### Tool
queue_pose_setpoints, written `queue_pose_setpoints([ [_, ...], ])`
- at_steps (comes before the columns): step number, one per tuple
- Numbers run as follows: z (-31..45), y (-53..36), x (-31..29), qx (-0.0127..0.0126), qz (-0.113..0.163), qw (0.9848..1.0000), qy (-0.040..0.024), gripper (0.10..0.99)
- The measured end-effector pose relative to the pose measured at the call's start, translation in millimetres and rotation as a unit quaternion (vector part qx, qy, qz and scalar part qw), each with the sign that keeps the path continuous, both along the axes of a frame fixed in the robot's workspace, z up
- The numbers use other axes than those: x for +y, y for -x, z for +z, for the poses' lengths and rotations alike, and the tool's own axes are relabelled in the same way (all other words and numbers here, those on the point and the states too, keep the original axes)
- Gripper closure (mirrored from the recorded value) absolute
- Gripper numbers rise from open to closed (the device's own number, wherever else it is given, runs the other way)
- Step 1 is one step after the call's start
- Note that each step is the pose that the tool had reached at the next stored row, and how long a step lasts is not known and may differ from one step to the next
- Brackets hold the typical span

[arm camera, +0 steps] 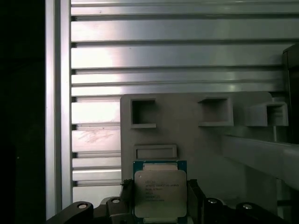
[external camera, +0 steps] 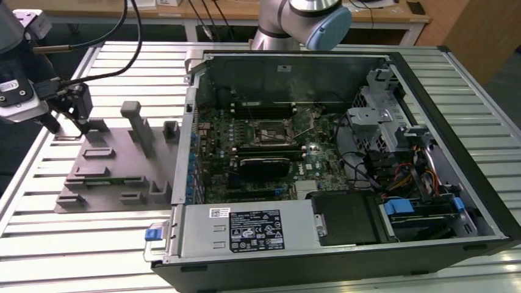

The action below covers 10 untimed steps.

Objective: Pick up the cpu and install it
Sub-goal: 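Pick up the cpu and move it towards the insertion slot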

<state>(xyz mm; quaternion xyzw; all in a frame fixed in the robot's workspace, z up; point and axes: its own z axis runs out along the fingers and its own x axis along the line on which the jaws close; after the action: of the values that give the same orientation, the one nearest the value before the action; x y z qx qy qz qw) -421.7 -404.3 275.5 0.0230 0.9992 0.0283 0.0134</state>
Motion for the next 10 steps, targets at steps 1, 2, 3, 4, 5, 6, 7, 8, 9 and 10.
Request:
queue_pose_setpoints([
  [1, 1.5, 0.0, 0.1, 0.0000, 0.000, 1.0000, 0.0000, 0.545],
  [2, 3.0, 0.0, 0.2, 0.0000, 0.000, 1.0000, 0.0000, 0.545],
  [3, 4.4, 0.0, 0.3, 0.0000, 0.000, 1.0000, 0.0000, 0.545],
  [4, 6.0, 0.0, 0.4, -0.0001, 0.000, 1.0000, 0.0000, 0.545],
  [5, 7.6, 0.0, 0.5, -0.0001, 0.000, 1.0000, 0.0000, 0.545],
  [6, 9.3, 0.0, 0.6, -0.0001, 0.000, 1.0000, 0.0000, 0.545],
  [7, 10.9, 0.0, 0.8, -0.0001, 0.000, 1.0000, 0.0000, 0.545],
  [8, 12.2, 0.0, 0.9, -0.0002, 0.000, 1.0000, 0.0000, 0.545],
  [9, 13.6, 0.0, 1.1, -0.0002, 0.000, 1.0000, 0.0000, 0.545],
  [10, 15.0, 0.0, 1.2, -0.0002, 0.000, 1.0000, 0.0000, 0.545],
])
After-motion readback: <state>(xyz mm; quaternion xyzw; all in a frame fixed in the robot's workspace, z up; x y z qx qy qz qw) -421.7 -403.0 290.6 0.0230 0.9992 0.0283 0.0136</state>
